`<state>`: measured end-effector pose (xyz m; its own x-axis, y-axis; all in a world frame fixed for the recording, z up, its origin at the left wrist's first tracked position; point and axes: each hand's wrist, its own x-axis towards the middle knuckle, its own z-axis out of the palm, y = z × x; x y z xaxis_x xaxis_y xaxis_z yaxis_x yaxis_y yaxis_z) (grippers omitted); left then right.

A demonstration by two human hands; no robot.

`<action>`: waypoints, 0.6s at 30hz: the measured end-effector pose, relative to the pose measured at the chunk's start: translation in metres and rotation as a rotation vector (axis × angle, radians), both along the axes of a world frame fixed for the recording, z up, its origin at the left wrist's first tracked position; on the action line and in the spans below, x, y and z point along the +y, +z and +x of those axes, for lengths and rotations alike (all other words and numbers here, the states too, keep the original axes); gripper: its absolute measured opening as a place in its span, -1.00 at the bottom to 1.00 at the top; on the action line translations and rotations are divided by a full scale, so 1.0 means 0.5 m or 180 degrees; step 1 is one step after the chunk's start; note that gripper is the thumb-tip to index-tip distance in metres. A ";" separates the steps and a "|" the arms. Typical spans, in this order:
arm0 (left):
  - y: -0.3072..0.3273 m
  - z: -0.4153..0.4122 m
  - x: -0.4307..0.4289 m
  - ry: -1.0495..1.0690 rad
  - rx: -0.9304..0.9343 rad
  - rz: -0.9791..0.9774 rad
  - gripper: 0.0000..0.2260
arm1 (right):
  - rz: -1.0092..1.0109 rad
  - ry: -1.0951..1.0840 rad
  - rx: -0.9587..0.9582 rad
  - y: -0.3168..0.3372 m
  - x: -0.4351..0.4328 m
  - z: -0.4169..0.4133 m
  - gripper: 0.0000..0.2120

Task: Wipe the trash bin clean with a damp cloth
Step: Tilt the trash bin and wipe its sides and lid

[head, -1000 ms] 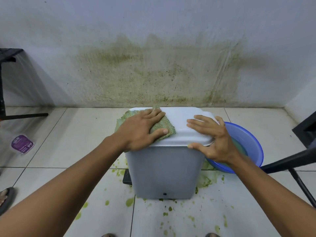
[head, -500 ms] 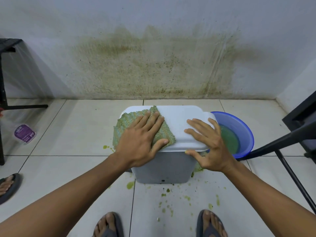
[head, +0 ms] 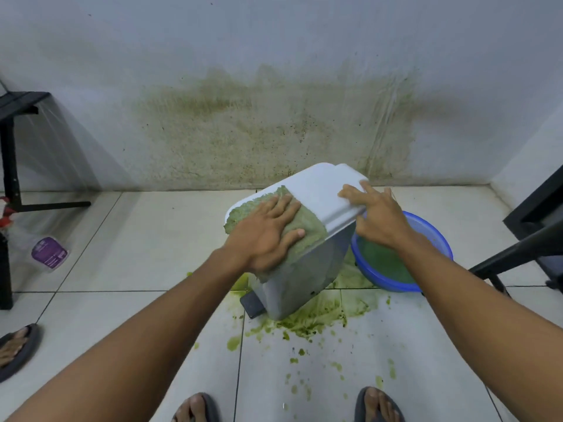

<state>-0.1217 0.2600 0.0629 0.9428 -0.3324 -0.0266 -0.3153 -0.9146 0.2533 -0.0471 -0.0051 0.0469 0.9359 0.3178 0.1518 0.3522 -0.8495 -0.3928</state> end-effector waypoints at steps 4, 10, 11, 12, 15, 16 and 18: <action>0.007 0.058 0.065 0.0305 0.0179 0.0008 -0.39 | 0.0536 -0.0211 0.0188 -0.007 0.060 -0.014 -0.24; 0.003 0.140 0.079 0.0686 0.0228 0.0084 -0.36 | 0.0766 -0.0640 0.0199 -0.020 0.184 -0.018 -0.50; 0.000 0.142 0.081 0.0701 0.0220 0.0091 -0.35 | 0.0840 -0.0685 0.0118 -0.031 0.190 -0.019 -0.52; -0.002 0.143 0.085 0.0695 0.0195 0.0075 -0.35 | 0.0934 -0.0699 0.0011 -0.041 0.189 -0.020 -0.54; -0.002 0.155 0.100 0.0672 0.0144 0.0013 -0.32 | 0.1310 -0.0547 -0.0164 -0.058 0.170 -0.018 -0.59; -0.001 0.157 0.099 0.0704 0.0149 0.0016 -0.31 | 0.1426 -0.0504 -0.0139 -0.057 0.163 -0.016 -0.59; -0.001 0.143 0.080 0.0777 0.0186 0.0055 -0.31 | 0.1616 -0.0511 -0.0046 -0.054 0.147 -0.004 -0.61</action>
